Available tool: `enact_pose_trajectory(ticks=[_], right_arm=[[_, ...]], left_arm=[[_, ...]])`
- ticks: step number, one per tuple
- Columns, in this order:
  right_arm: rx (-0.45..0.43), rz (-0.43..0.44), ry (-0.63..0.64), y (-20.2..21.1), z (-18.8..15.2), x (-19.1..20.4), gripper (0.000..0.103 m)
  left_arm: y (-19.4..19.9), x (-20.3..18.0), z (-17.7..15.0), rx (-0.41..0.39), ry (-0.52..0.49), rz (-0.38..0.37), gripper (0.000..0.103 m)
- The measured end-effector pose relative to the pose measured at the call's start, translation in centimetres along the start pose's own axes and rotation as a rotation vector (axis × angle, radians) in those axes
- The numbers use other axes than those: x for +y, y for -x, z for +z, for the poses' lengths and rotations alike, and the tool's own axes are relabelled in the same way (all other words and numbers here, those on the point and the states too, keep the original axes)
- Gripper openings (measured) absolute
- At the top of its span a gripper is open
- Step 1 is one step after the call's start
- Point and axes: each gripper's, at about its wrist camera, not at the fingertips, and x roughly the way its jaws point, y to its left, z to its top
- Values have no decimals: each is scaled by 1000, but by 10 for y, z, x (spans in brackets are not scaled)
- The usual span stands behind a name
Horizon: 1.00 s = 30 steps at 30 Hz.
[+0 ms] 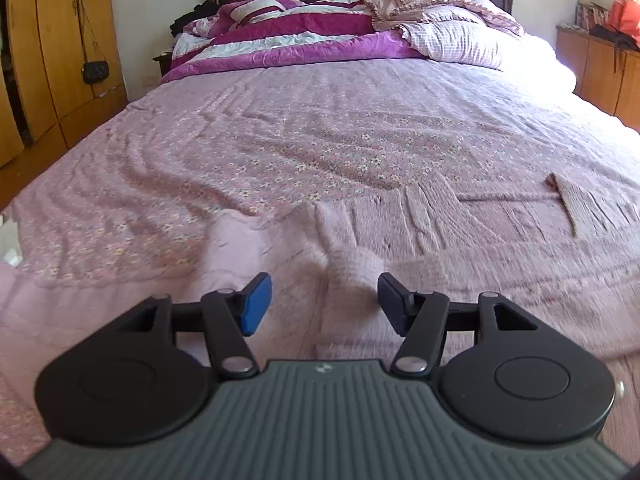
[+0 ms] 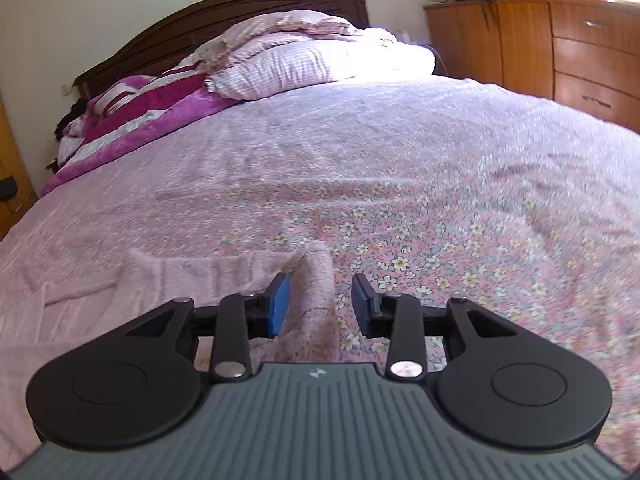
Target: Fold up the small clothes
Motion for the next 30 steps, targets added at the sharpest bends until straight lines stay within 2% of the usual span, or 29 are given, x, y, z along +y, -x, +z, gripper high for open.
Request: enact_pose_trajectory(ticks=[4,7,10,12,17,23,28,30], right_arm=[[20,39,35,31,-4,6,45],[22,70,61,50,-16,11,49],[24,54,128,56,-33,17,52],[57,20,172,48,-46,18,52],[55,43,117,45,-54,9,56],[63,51,110,61,-49,9,56],[54,78,106,95,-48,17,56],[55,100,98,109,-51,22,57]], left_arm=[[8,-2,-7,9,-21,-10,61],[0,-4,-11,30,-22,26,63],[-7,-3,-14,34,-1,51,70],[-7,-1,-14,33,2,51,70],[7,2,-12,34,-8,52,69],[35,23,-7,22,55,42,69],[47,47,-5,43,59,104,69],[49,63,-6,69,90,130,69]])
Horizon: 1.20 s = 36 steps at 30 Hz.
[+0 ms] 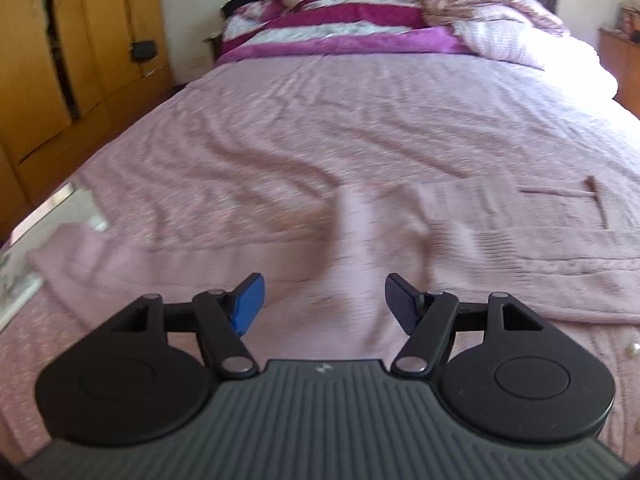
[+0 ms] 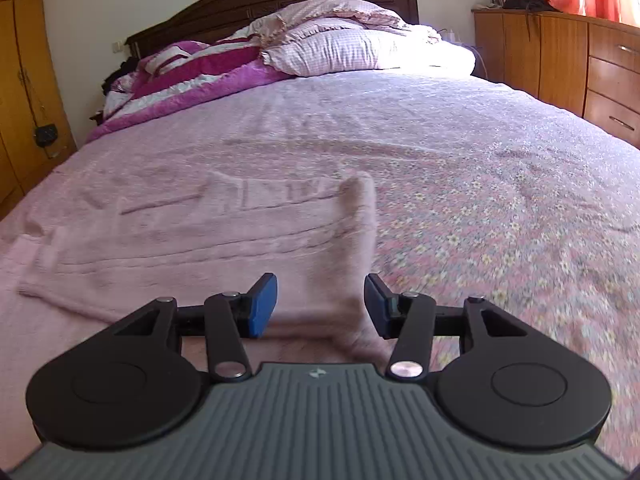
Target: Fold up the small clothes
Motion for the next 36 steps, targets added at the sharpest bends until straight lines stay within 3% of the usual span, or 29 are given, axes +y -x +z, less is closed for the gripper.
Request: enact_pose_trajectory(ticks=[10,15,23,26,31,33,35,36], right_arm=[[72,82,-1,29,-38,38,57],[118,71,-30,23,-50,53,57],[133,65,-10,25,-56,65,59],[141,77,-48,21,-57,65,69],[147,76,-88,18,-57,64,71],[143,78,-105,17,-58,62,71],[141,80,-120,17,-57,60,71],[141,81,-124,16,-57,60,71]], left_arm=[[-8,103,-16,78,261,16,69],[-20,133,-24,77,352,70,79],[-44,150,-27,35,419,77,95],[-53,154,-27,-11,435,74,96],[-64,154,-24,-79,439,65,94],[-66,152,-22,-106,414,80,75],[-66,149,-19,-115,367,88,17],[-66,150,-18,-117,360,68,16]])
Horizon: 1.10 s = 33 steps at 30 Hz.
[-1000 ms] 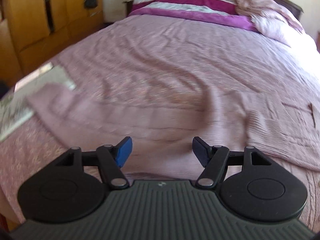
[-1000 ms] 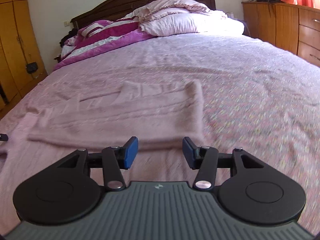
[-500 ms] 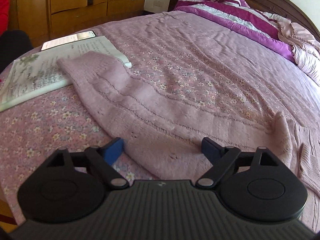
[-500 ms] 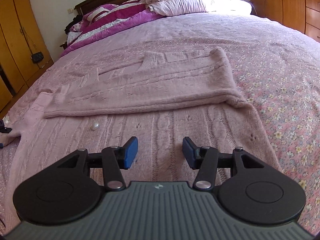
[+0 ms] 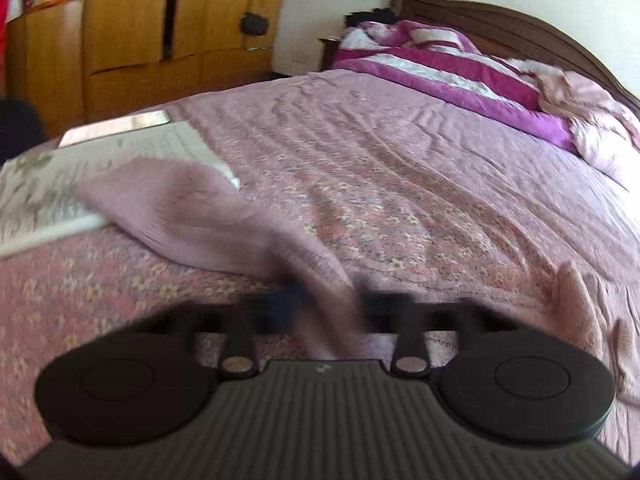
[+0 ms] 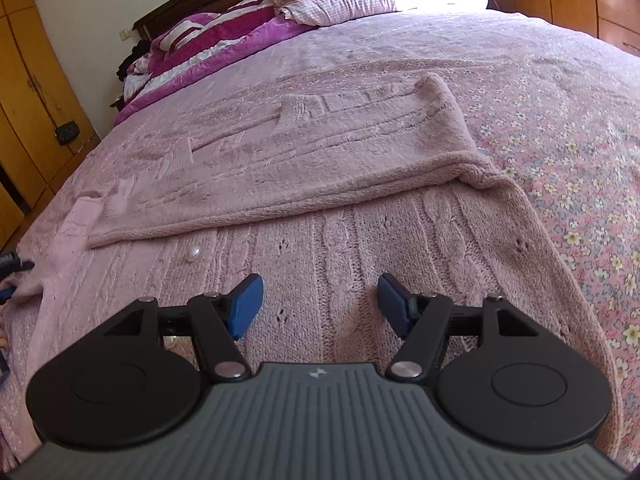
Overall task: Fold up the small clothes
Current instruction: 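Grasp the sleeve cuff with the left tool and fold it across the body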
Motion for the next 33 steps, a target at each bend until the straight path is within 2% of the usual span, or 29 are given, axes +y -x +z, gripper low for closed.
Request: enact_pose_trajectory(ticks=[3,9,14,20,26,33], right_arm=[[-1,-3,4,-1,1,1,71],[-2,-6,12,-4,2,1,71],[-7,12,-3,-2,2,-3,71],[8,-6,39,2,5,2,71],[-5,3,27,12,6,-2,71],[-16,2,22,20,2,-14,71]], left_arm=[[16,3,5,-73,24,-33,16],[59,-5,28,-243,12,15,14],[93,-20,41,-323,11,-49,13],[125,-66,39,-369,-31,-173,13],[148,-126,23,-394,-95,-291,13],[150,-184,-14,-275,-86,-467,13]])
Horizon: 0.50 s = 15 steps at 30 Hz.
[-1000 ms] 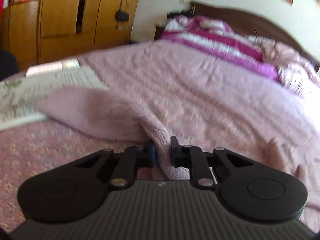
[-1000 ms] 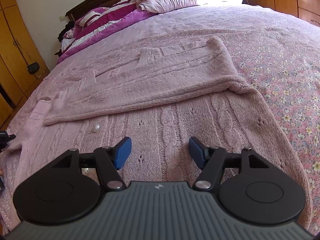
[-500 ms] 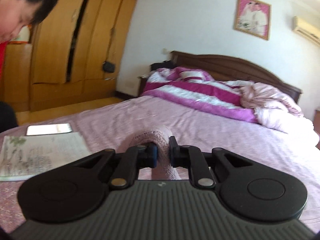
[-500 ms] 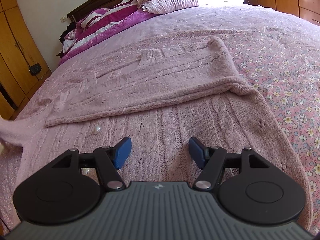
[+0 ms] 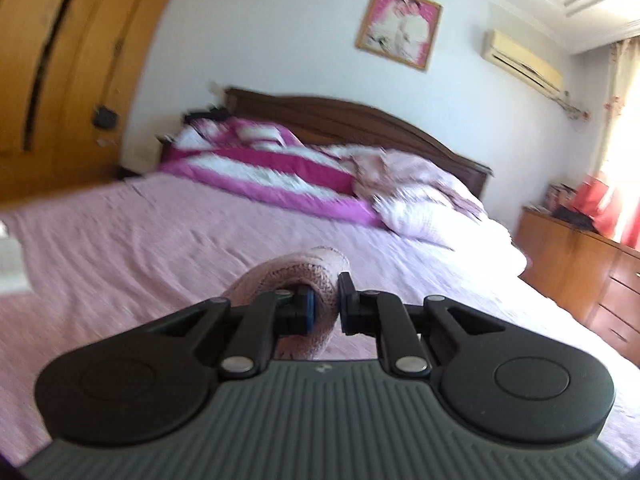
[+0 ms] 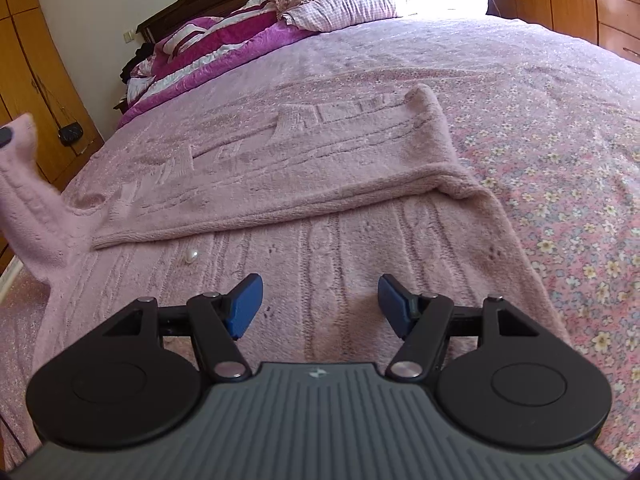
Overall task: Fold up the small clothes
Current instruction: 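Grasp the sleeve cuff with the left tool and fold it across the body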
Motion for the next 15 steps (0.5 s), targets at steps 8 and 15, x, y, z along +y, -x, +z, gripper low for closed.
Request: enact_pose_trajectory(ticks=[8,15], right_arm=[[1,-7,43,1,-8,-11,71],[-28,18,52,3,-17,-16,71]], left_arm=[[-25,-34,-56,170,-81,-43,13],[-39,-44,-82,315,-127,-70,15]])
